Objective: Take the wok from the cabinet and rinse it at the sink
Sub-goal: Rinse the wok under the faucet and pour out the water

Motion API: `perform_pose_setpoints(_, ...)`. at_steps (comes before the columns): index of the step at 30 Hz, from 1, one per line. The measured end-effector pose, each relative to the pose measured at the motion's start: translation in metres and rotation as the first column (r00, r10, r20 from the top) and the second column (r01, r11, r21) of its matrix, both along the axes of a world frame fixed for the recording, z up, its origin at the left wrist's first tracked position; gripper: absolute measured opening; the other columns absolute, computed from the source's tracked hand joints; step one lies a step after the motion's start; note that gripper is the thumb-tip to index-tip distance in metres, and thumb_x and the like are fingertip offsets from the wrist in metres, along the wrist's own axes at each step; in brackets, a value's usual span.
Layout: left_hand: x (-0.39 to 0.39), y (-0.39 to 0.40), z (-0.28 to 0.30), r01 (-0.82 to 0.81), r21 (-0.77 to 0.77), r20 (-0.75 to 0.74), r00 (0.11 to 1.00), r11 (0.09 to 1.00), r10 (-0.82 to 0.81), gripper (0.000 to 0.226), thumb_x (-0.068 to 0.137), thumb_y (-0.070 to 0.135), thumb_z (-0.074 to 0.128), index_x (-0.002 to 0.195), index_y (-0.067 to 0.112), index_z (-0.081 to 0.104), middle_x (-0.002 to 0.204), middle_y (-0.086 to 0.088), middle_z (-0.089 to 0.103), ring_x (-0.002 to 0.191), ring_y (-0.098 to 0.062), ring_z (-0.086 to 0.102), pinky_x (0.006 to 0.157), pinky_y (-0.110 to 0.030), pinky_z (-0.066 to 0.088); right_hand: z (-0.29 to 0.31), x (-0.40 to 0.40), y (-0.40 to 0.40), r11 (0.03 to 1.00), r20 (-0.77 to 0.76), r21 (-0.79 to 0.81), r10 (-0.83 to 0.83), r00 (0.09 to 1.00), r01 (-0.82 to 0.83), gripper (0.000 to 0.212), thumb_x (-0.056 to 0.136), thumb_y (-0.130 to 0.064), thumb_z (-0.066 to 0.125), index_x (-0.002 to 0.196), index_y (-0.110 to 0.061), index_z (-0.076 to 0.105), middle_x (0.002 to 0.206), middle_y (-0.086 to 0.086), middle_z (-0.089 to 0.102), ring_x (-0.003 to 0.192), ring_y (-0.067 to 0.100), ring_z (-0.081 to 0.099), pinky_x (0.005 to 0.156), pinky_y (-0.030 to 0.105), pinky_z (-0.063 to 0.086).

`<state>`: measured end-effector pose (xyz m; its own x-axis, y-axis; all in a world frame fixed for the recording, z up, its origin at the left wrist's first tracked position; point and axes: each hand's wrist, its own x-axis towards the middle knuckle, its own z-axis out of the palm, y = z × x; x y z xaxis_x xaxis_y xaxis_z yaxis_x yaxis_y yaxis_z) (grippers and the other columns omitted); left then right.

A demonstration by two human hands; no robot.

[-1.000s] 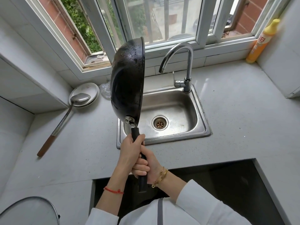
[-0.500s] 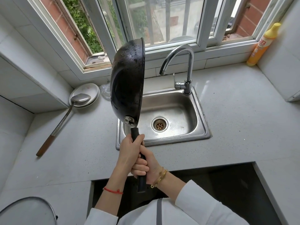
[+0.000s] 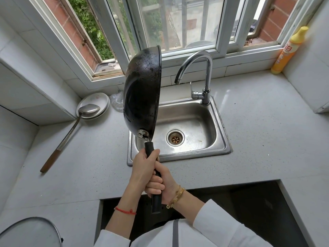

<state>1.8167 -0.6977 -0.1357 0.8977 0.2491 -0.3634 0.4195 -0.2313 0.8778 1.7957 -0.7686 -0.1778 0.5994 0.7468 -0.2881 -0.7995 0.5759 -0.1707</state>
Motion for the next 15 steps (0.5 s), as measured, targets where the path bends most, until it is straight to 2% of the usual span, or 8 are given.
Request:
perform_pose_setpoints(5,-0.0002,-0.0033,0.0013,-0.011,0.004,0.003,1.000,1.000,0.011,0.022,0.090,0.026,0.060,0.073,0.012,0.053,0.059,-0.001,0.051,0.053,-0.013,0.049,0.055,-0.027,0.046,-0.0008,0.0010,-0.0014,1.000,0.003,-0.007,0.014,1.000,-0.014,0.051,0.058,-0.036,0.089,0.042,-0.018,0.044,0.028,-0.007,0.039,0.019,0.006,0.037,0.023,0.013,0.027)
perform_pose_setpoints(15,0.0024,-0.0035,0.0011,-0.011,-0.005,-0.004,1.000,1.000,0.011,0.021,0.089,0.026,0.060,0.077,0.010,0.055,0.064,-0.005,0.054,0.058,-0.017,0.051,0.060,-0.033,0.048,0.0029,0.0033,-0.0033,0.999,0.004,-0.034,0.019,1.000,-0.019,0.052,0.052,-0.037,0.091,0.040,-0.018,0.044,0.027,-0.007,0.039,0.018,0.006,0.037,0.022,0.013,0.027)
